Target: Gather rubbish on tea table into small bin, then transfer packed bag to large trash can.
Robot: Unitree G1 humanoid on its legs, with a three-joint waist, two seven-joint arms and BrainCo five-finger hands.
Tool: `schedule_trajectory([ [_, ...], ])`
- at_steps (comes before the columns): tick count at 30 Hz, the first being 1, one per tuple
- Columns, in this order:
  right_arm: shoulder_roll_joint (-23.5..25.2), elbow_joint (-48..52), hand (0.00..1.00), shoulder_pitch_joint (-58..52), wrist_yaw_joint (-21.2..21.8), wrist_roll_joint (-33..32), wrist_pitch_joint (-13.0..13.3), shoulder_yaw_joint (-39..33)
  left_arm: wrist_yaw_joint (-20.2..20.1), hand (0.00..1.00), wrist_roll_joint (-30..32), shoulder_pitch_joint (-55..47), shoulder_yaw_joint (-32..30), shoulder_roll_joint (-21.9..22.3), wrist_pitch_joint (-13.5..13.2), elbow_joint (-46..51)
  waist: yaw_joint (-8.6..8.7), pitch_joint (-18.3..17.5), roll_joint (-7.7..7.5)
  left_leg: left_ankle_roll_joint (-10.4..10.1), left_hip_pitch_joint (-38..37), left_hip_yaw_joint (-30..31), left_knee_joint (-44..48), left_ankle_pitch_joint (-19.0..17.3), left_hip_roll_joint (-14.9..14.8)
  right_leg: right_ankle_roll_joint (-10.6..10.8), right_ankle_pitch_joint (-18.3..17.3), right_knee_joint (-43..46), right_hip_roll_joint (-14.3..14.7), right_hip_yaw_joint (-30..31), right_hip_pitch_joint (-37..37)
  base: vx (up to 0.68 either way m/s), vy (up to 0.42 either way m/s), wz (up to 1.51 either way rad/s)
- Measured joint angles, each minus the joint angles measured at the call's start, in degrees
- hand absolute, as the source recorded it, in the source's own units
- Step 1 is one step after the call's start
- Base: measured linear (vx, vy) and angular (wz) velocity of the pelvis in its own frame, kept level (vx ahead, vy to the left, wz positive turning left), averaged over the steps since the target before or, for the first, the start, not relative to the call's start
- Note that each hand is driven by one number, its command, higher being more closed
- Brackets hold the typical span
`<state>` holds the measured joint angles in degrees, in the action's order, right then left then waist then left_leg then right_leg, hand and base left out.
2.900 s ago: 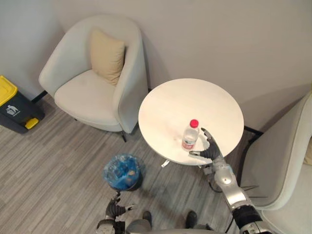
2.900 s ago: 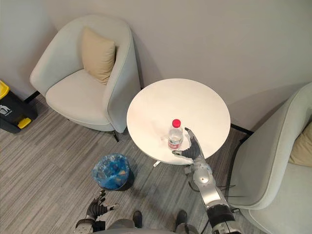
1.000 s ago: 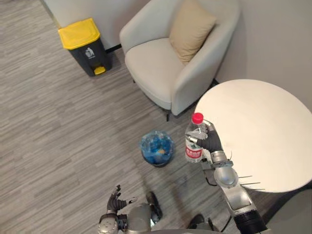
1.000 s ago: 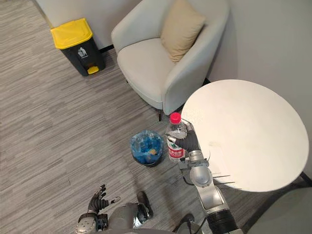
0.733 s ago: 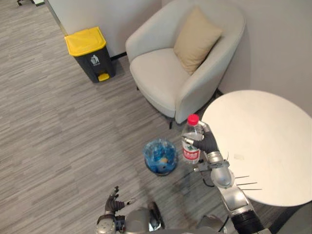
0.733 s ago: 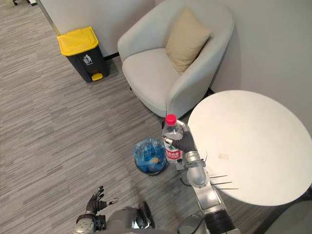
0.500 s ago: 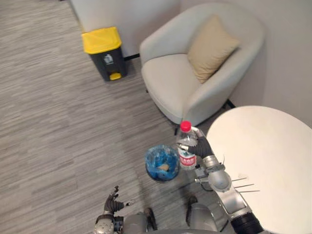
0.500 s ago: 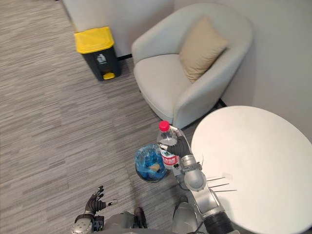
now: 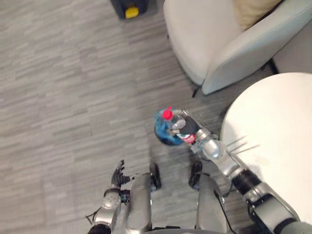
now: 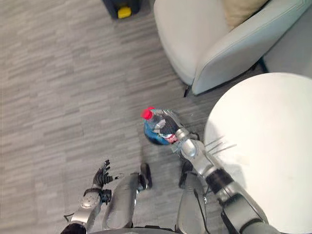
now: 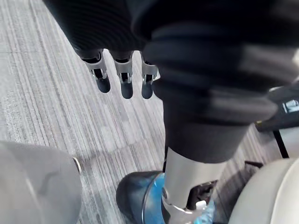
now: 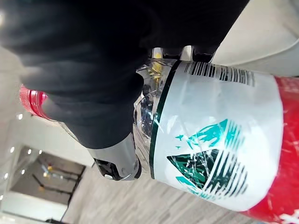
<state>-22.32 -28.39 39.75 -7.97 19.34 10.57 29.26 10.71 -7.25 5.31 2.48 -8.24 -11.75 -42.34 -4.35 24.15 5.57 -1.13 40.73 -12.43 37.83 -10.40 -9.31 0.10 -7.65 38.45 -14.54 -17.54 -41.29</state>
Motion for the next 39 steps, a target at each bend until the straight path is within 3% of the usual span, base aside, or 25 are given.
schedule_trajectory([
  [4,-0.5,0.0,1.00,7.8,-3.4,1.2,-1.2,-1.5,0.9,0.00,-1.1,2.9,-1.8,0.7,0.0,1.6,-0.50,1.3,0.32,0.3,11.2,-1.9,5.9,0.1,-3.3,-0.2,0.1,4.9,-1.1,-0.4,-10.4,-0.16,-0.023,0.14],
  [10,-2.9,5.5,1.00,19.6,-9.1,1.0,-2.7,-6.4,0.9,0.00,-2.3,7.2,-3.8,4.5,-1.2,13.1,-1.20,4.6,0.38,1.8,26.1,-2.1,13.3,-0.3,-4.3,-1.2,-0.9,13.2,-3.8,0.2,-25.0,-0.10,0.018,0.12],
  [15,-5.2,5.5,1.00,23.8,-10.9,0.3,-3.7,-7.0,0.8,0.00,-3.4,7.3,-4.9,4.6,-2.6,17.3,-1.49,4.6,0.36,3.3,31.9,-1.9,16.9,0.0,-4.6,-1.5,-2.5,18.2,-5.6,0.5,-31.0,-0.04,0.017,0.13],
  [22,-5.1,5.3,1.00,23.9,-11.0,-4.3,-3.8,-10.7,0.7,0.00,-4.5,7.3,-5.4,4.1,-2.9,19.1,-2.12,4.6,0.35,3.0,35.2,-1.3,18.7,-0.2,-4.9,-1.8,-4.4,21.3,-6.2,0.5,-34.4,-0.08,0.020,0.05],
  [23,-4.9,5.1,0.00,23.9,-11.0,-5.5,-3.8,-10.9,0.7,0.00,-4.6,7.3,-5.4,3.9,-3.2,19.5,-2.17,4.6,0.34,3.0,35.8,-1.1,19.3,-0.2,-5.0,-2.2,-4.8,22.1,-6.3,0.5,-35.0,-0.08,0.018,0.07],
  [31,1.7,4.8,0.00,19.7,-10.8,-8.2,-4.2,-11.3,0.8,0.00,-5.6,7.3,-6.6,2.3,-3.6,20.3,-1.30,4.6,0.29,3.2,38.7,-0.3,23.3,-1.2,-6.7,-2.6,-6.7,26.5,-6.3,0.6,-37.9,-0.09,0.021,-0.01],
  [39,4.1,10.5,0.00,13.6,-10.9,-7.9,-4.2,-12.8,1.9,0.00,-5.6,7.3,-7.9,2.3,-3.1,19.9,-1.11,4.4,0.04,3.1,38.7,-0.3,23.9,-1.1,-8.1,-2.7,-6.8,26.8,-5.2,0.6,-38.1,-0.08,0.020,-0.07],
])
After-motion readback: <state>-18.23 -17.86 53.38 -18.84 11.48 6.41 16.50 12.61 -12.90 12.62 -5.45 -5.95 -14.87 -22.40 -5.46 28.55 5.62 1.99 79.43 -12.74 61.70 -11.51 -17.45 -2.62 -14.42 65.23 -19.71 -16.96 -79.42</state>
